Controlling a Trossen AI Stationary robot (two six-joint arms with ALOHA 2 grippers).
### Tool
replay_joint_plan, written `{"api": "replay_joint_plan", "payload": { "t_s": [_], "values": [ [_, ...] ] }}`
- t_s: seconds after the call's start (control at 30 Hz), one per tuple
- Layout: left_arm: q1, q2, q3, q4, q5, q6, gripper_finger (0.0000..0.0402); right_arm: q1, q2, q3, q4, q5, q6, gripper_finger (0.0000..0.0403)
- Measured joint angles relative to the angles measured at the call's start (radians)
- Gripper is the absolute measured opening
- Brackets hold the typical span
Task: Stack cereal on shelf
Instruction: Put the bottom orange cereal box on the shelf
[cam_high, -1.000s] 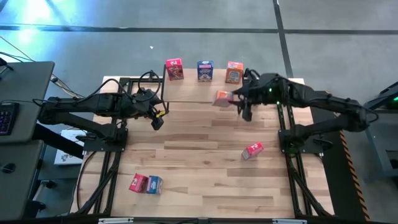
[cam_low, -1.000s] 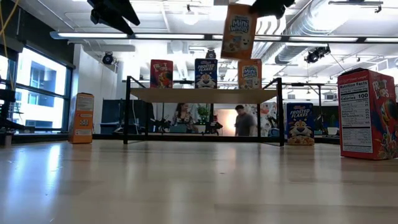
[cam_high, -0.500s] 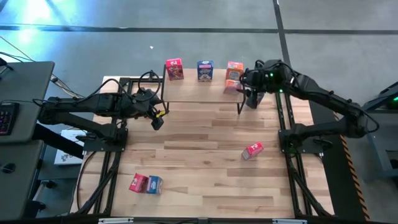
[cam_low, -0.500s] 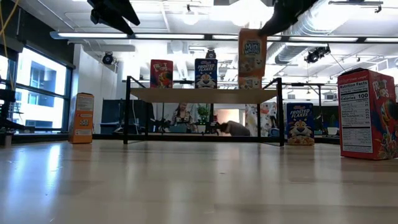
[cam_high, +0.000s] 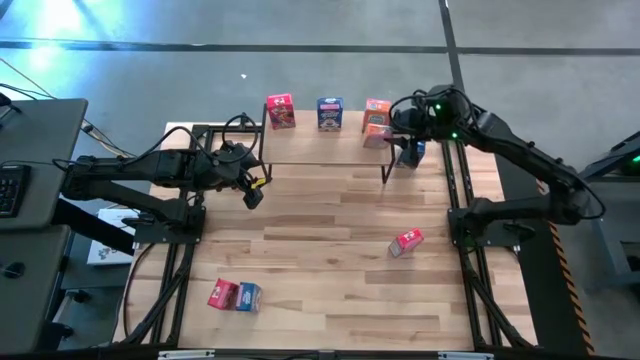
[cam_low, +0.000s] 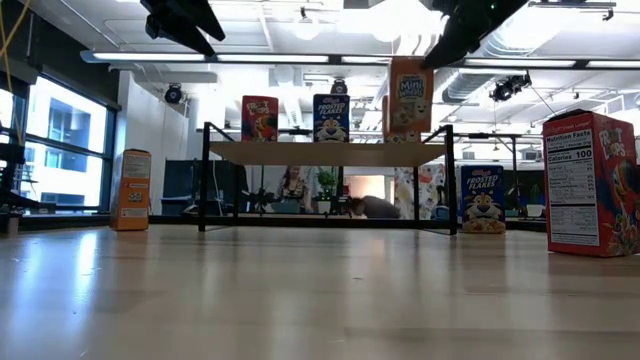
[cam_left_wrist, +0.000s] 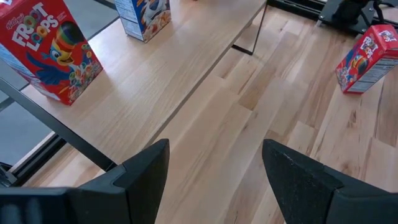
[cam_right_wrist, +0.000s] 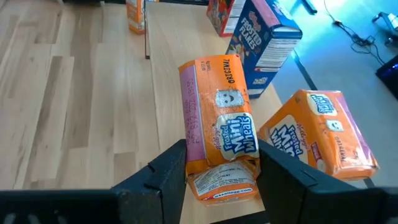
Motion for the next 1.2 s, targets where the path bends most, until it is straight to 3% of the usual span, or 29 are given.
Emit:
{"api": "replay_joint_plan", "payload": {
  "t_s": [1.2],
  "values": [
    [0.000,0.000,0.000,0.000,0.000,0.000,0.0248,-0.053,0.095,0.000,0.022,0.004,-0.052,0.0170]
  ]
}}
